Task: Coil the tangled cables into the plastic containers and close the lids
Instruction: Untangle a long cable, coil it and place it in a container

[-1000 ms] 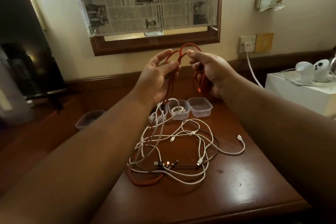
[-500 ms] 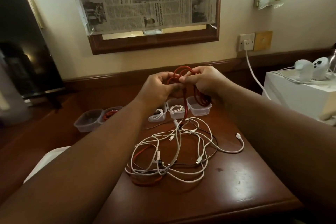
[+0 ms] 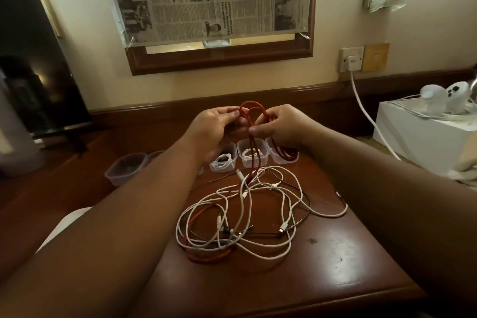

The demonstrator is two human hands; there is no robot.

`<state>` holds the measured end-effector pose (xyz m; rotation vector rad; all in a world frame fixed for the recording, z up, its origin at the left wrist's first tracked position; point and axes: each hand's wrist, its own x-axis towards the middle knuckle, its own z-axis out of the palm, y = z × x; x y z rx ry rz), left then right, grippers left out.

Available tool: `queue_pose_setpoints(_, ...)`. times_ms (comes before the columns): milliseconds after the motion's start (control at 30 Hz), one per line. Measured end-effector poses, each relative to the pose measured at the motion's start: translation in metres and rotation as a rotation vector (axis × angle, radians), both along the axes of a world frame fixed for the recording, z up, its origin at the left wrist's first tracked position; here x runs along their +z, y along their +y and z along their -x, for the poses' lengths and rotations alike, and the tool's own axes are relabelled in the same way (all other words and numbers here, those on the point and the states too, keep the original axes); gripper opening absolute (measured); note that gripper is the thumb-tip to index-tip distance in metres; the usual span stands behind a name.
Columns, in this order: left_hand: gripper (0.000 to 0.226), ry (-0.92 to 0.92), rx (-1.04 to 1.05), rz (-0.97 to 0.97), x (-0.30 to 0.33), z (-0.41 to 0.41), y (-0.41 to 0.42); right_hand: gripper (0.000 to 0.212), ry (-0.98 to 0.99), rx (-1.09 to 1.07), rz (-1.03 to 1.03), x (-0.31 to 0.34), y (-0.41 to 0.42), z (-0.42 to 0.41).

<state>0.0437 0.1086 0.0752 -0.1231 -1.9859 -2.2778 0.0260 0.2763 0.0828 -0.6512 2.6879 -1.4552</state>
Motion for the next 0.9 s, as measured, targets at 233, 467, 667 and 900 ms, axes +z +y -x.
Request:
queue_pose_setpoints(233,0.022,-0.117,0.098,-0.225,-0.002,-0.001,0.009,0.014,-0.007,0.008,-0.060,-0.002,-0.008,-0.004)
queue_pose_setpoints(467,0.021,-0.134,0.352,-0.477,0.004,0.013,0.008,0.030,-0.015,-0.129,-0.017,-0.012,-0.013,0.003)
queue_pose_setpoints(667,0.022,-0.104,0.526,-0.553,0.005,0.022,-0.019,0.032,0.043,-0.262,-0.033,-0.014,0.009,0.010)
queue_pose_setpoints(900,0.020,-0.172,0.653,-0.504,-0.016,0.024,-0.046,0.031,0.066,-0.294,-0.043,-0.019,0.018,0.011)
